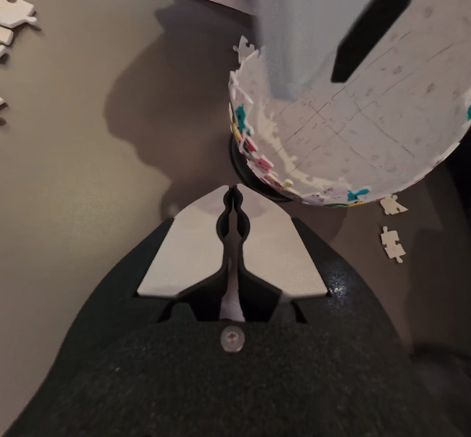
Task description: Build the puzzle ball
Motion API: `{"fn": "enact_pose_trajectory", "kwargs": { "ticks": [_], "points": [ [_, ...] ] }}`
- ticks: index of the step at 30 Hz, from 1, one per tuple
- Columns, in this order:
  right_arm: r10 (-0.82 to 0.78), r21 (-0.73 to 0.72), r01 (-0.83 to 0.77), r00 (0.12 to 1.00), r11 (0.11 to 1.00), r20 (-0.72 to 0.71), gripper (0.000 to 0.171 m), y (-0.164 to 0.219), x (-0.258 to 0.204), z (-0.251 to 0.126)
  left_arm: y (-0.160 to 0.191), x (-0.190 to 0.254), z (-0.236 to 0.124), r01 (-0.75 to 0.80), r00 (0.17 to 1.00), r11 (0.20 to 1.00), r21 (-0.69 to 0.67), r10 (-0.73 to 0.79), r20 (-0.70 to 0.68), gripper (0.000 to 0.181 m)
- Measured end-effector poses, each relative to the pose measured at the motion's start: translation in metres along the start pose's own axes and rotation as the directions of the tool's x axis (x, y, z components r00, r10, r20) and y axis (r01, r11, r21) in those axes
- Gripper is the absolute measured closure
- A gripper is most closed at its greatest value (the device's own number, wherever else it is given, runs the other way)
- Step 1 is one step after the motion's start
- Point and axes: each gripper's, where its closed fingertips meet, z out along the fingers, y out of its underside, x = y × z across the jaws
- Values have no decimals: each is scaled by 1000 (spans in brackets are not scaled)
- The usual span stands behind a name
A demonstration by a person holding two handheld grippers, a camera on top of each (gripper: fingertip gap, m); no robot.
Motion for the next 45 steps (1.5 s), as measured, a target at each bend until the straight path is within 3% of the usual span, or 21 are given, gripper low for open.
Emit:
{"fn": "enact_pose_trajectory", "kwargs": {
  "ticks": [4,7,12,22,32,45],
  "points": [
    [46,-42,-43,995,998,87,129,16,-9,17,-4,-13,-13,-24,985,996,80,10,174,181],
    [36,-64,-27,989,998,140,135,16,-16,30,-3,-10,-30,16,977,984,176,-53,207,181],
    [49,-220,8,967,975,252,148,24,-29,35,8,9,-49,71,979,962,264,-119,169,181],
    [46,-346,76,942,935,332,149,18,-28,46,9,19,-59,134,984,935,329,-166,72,180],
    [38,-373,102,936,922,349,150,28,-29,54,16,25,-47,109,990,964,241,-127,63,180],
    [52,-376,100,927,921,372,166,31,-31,58,18,26,-44,106,991,970,219,-122,60,179]
  ]
}}
